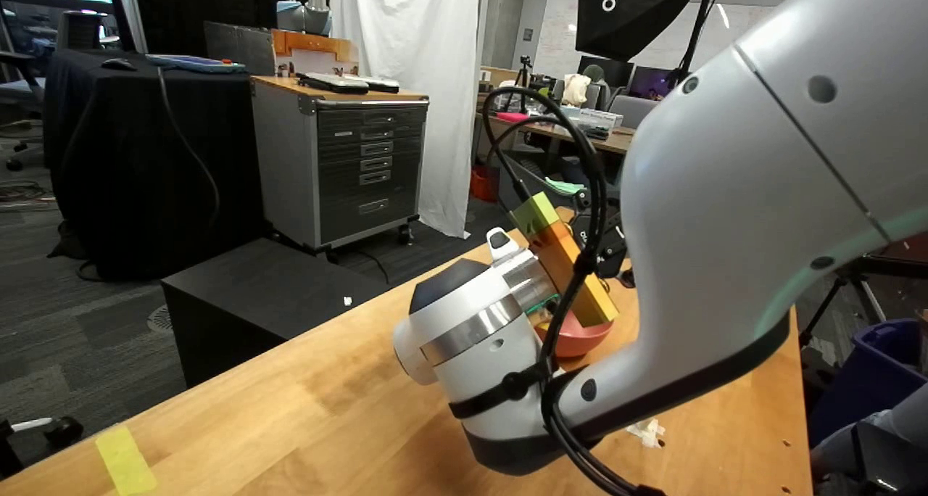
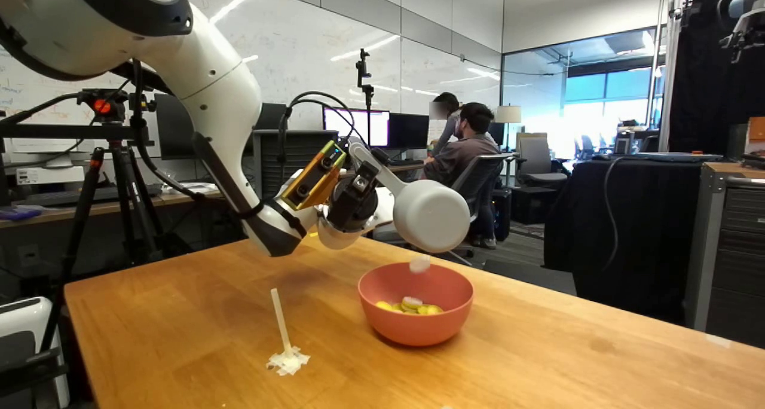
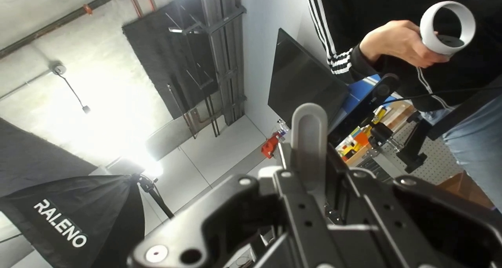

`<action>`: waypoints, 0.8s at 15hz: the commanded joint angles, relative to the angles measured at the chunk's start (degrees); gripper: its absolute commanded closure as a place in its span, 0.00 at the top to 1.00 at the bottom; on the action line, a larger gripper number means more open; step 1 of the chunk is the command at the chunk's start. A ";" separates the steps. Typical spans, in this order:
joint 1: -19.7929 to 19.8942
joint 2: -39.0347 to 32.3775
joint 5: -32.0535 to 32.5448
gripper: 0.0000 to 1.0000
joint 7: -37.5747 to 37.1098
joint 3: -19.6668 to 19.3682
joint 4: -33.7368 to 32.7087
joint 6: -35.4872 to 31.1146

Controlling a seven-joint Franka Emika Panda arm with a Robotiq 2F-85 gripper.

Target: Pour the contents in the grey measuring cup into the pink bowl

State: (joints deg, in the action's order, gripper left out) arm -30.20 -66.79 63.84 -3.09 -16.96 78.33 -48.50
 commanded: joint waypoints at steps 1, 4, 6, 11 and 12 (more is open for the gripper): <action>-1.76 -1.66 1.53 0.10 3.27 -2.34 -1.57 1.67; -2.42 -1.83 1.71 0.10 4.30 -3.20 -1.40 1.65; -2.76 -2.04 1.90 0.10 4.82 -3.82 -1.51 1.64; -3.94 -2.34 2.66 0.11 6.71 -5.91 -1.16 1.62; -4.12 -2.44 2.97 0.11 7.07 -6.29 -1.20 1.61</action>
State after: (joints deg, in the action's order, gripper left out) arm -32.52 -67.54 64.62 0.43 -20.58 78.33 -48.50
